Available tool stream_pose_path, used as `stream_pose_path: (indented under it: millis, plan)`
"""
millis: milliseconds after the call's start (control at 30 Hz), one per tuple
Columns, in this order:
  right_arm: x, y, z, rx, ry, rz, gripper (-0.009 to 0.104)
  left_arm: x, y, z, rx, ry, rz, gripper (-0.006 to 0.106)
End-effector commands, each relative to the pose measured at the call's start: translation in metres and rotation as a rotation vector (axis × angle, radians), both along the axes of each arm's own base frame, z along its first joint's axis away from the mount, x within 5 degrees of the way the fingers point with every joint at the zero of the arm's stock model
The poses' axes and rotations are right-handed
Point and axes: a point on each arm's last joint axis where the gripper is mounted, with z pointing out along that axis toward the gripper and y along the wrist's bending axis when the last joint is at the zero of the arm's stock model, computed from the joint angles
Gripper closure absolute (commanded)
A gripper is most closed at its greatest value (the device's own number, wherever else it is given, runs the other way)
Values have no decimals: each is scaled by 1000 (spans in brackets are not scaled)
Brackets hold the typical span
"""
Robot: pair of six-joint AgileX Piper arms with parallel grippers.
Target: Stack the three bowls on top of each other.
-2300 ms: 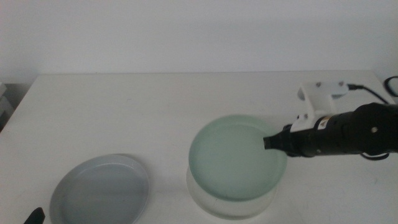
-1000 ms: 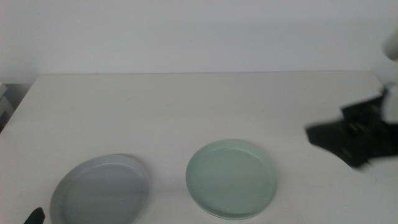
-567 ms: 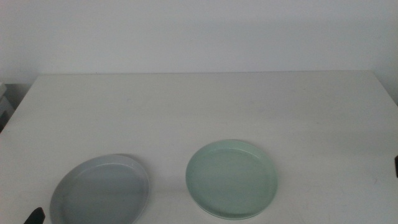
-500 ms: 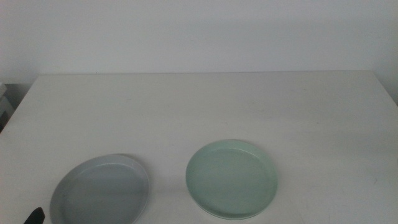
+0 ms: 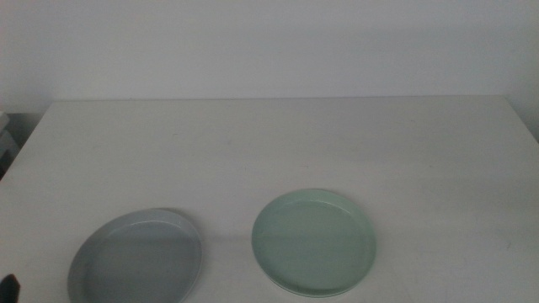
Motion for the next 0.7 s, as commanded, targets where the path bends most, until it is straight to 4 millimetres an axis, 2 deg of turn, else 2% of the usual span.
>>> stream_pose_path:
  millis: [0, 133, 300, 400, 533, 667]
  plan:
    - [1, 0, 14, 39, -77, -7, 41, 4, 2, 26, -94, -89, 53, -3]
    - [1, 0, 14, 39, -77, -7, 41, 20, 8, 58, -217, 31, 114, -3]
    - [1, 0, 14, 39, -77, -7, 41, 52, 13, 98, -295, 357, 103, -3]
    - [1, 0, 14, 39, -77, -7, 41, 71, 15, 114, -348, 530, 78, -3]
    - [1, 0, 14, 39, -77, -7, 41, 93, 17, 121, -412, 721, 50, -3]
    - [1, 0, 14, 39, -77, -7, 41, 111, 21, 114, -446, 832, 47, -3]
